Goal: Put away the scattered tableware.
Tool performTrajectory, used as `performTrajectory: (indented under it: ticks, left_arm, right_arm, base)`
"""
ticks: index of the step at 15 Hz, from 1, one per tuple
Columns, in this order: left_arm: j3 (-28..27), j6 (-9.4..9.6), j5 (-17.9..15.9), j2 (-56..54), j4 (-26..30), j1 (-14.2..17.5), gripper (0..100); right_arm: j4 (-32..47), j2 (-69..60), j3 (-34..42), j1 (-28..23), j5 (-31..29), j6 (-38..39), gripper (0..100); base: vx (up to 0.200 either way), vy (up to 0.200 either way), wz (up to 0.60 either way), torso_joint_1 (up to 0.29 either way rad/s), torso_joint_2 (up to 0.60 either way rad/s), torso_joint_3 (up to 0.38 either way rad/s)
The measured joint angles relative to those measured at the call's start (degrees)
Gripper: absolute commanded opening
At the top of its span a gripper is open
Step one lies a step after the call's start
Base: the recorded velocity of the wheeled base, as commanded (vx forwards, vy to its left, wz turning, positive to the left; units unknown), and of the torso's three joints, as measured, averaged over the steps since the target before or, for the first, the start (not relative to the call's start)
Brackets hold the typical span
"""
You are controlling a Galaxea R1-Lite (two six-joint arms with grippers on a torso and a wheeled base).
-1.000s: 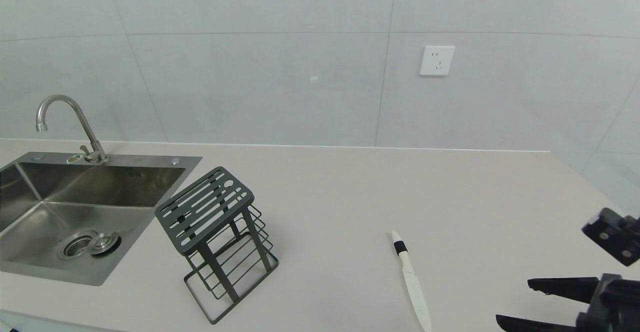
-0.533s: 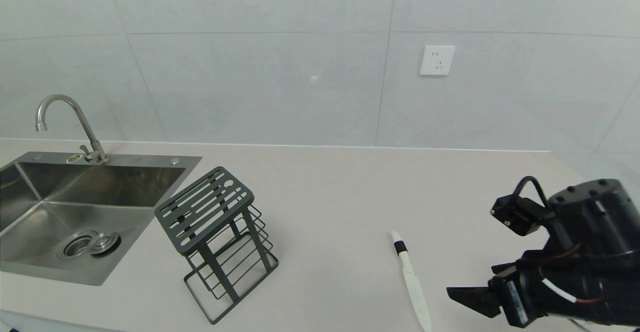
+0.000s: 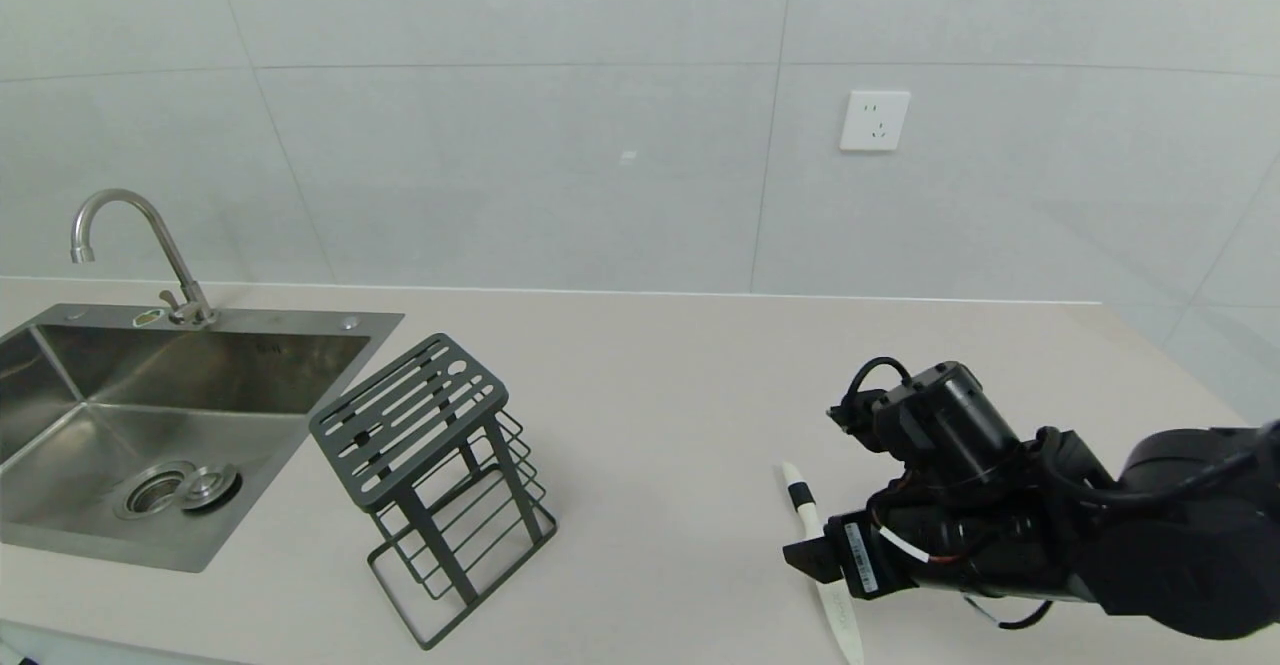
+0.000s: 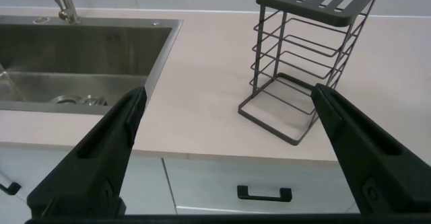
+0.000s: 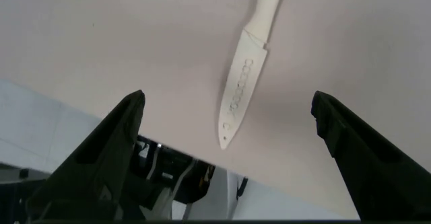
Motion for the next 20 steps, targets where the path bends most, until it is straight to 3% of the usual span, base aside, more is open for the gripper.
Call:
performTrajectory:
  ticks: [8,20]
  left_arm:
    - [0.00,-0.07,-0.02,0.00,-0.07,0.00,100]
    - [0.00,-0.15,0.06,0.00,-0.07,0.00,100]
  right_arm:
    - [-5.21,10.86,-0.61,1.90,-8.37,-0.55,100]
    - [-6.95,15.59,-2.43,-1.02,-8.95,-3.50,100]
  base:
    - [0.000,0.000,0.00,0.000,0.00,0.000]
    - [0.000,0.000,0.00,0.000,0.00,0.000]
